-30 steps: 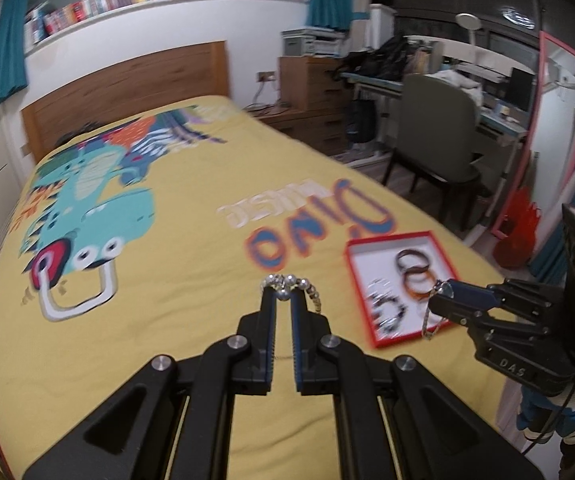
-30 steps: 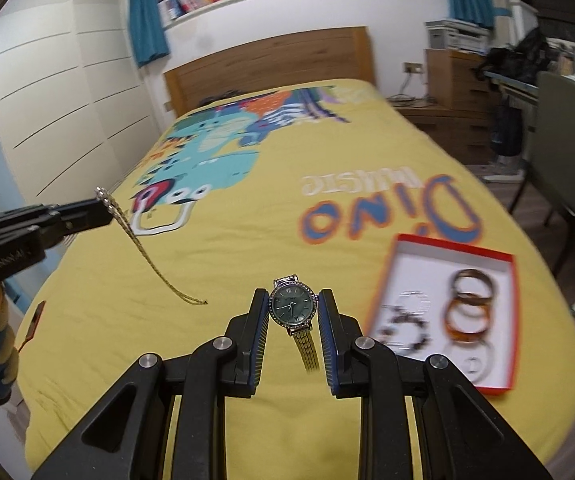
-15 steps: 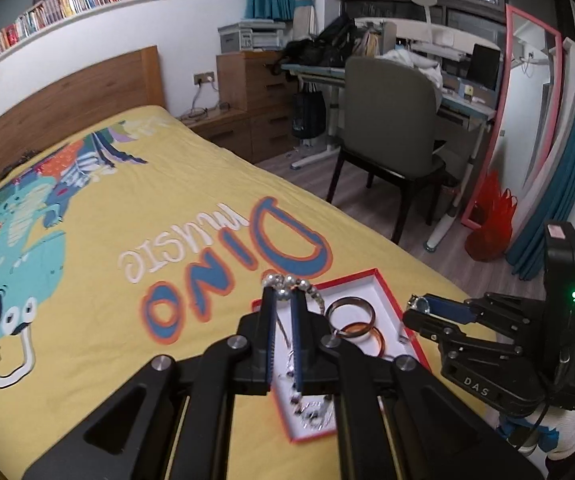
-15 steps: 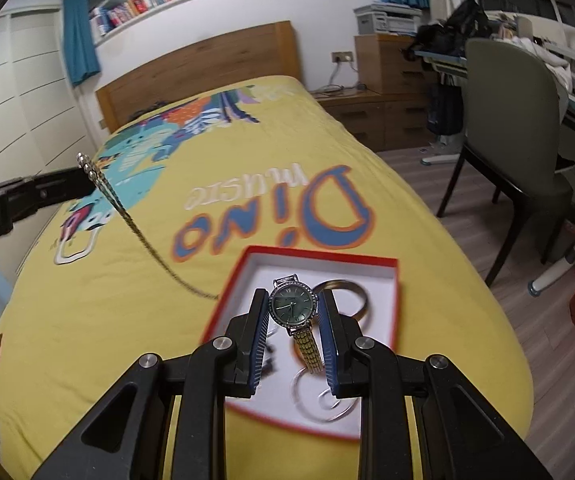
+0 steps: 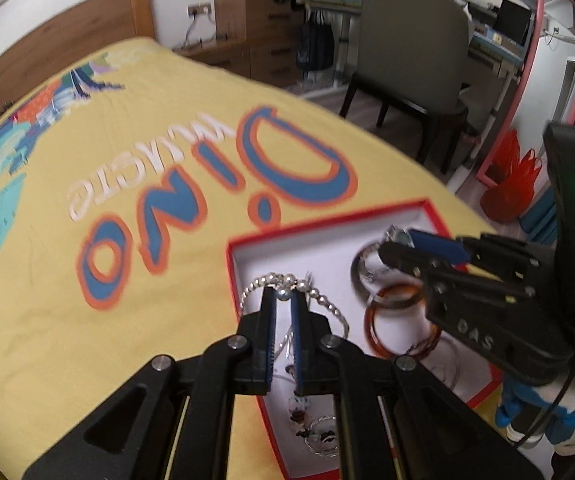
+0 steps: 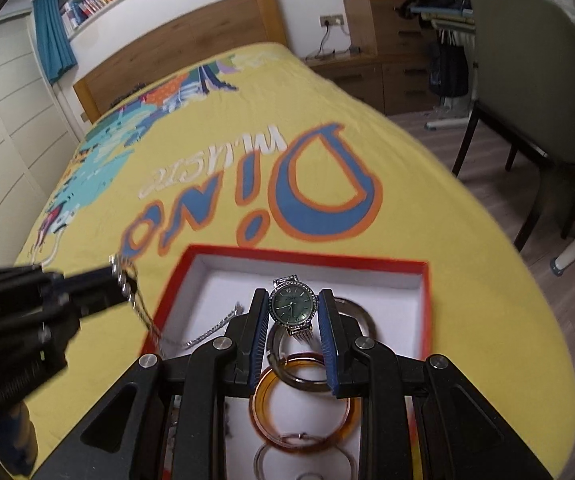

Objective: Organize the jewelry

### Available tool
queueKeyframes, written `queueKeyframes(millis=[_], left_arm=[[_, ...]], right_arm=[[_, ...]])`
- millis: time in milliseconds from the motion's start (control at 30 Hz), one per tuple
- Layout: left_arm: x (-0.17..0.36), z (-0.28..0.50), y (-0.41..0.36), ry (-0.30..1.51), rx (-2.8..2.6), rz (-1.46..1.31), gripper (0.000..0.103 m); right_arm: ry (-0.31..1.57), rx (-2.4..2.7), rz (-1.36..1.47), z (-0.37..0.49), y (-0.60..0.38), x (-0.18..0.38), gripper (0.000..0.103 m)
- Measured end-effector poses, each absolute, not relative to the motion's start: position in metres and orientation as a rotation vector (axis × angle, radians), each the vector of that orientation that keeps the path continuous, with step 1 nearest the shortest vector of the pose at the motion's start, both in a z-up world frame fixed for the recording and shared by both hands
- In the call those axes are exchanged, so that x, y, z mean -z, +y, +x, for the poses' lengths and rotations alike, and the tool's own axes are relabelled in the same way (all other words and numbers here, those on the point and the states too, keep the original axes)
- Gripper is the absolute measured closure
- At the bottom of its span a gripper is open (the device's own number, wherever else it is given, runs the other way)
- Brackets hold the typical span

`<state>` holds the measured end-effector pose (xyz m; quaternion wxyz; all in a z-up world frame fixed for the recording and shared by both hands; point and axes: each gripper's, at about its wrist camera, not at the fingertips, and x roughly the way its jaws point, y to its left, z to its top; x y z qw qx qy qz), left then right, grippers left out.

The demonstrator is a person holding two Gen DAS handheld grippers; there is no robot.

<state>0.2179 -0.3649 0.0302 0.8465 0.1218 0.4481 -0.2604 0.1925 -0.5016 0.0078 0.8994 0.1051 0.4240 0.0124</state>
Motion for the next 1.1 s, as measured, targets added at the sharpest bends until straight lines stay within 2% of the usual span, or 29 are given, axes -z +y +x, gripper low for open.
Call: queueKeyframes(millis=[200,467,600,667,867,1000,1100], left_arm=[[-0.002,0.214,-0.369,0.995,0.561,0.253,0.096],[0.011,0.209,-0.356,1.044,0.532,0.230,0.095],[0.007,0.203,-0.352,1.052,0.531,0.228,0.080],[0.005,0.200,-0.350,1.053,0.530,0.220,0.080],[-0.011,0.177,-0.336,1.043,0.509,0.212,0.078],[-0.023,0.154,-0.317,1.035,0.467,0.224,0.073],[-0.031,0.134,-0.303,1.024,0.433,0.233,0.072]], right_arm=[[0.929,0.005,0.180,0.195,-0.503,0.017,0.078],[0.976,0.014,0.124,0.195,-0.499,0.020,0.076],[0.968,0.029,0.129,0.184,-0.501,0.013,0.069],[0.960,0.034,0.124,0.176,-0.501,0.006,0.063],[0.942,0.047,0.124,0.146,-0.499,-0.015,0.060],[0.937,0.054,0.139,0.115,-0.493,-0.029,0.059],[0.940,0.056,0.154,0.092,-0.487,-0.036,0.054]])
